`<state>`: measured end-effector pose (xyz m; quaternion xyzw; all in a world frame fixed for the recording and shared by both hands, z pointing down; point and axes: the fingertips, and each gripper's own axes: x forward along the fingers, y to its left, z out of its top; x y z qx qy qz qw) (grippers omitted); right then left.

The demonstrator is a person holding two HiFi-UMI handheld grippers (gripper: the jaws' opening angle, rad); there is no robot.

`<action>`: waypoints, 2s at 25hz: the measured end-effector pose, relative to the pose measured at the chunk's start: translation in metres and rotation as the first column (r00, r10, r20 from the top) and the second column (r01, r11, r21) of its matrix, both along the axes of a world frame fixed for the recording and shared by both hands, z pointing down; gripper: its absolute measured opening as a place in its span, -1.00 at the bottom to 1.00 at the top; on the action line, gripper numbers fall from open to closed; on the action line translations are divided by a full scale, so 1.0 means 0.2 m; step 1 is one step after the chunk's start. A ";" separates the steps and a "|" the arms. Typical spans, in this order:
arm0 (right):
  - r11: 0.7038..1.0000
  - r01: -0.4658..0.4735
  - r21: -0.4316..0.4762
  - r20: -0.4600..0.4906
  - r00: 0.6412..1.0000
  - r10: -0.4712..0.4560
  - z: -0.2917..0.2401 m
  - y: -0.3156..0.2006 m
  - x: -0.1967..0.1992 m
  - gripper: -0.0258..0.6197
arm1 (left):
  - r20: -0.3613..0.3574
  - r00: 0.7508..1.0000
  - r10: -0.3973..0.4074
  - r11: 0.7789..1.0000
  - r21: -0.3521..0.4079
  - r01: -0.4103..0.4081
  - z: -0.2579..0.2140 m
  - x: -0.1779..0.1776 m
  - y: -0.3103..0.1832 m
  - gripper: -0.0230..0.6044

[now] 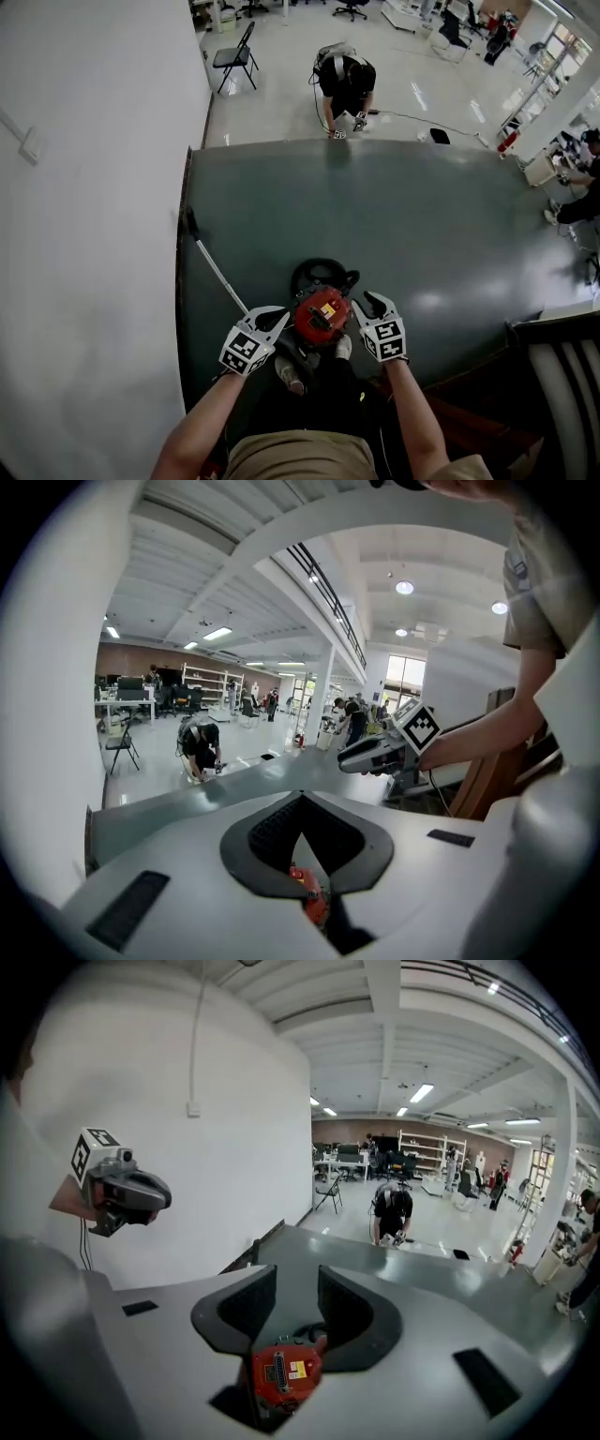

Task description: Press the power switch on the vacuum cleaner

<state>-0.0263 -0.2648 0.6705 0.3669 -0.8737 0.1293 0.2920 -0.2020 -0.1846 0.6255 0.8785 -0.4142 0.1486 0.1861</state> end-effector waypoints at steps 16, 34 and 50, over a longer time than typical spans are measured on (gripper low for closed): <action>0.957 0.042 0.286 0.097 0.993 -0.073 -0.92 0.68 0.34 -0.47 | -0.142 0.987 -0.080 0.974 0.198 0.108 -0.70 0.22 0.56 -0.91; 0.880 -0.052 0.472 0.332 0.935 -0.123 -1.76 1.72 0.91 -0.47 | -0.107 0.993 -0.052 0.909 0.406 0.092 -1.49 0.72 1.65 -0.91; 0.842 -0.196 0.503 0.333 0.943 0.020 -2.06 1.80 0.94 -0.47 | -0.128 0.990 0.055 0.857 0.515 0.019 -1.90 0.49 1.69 -0.91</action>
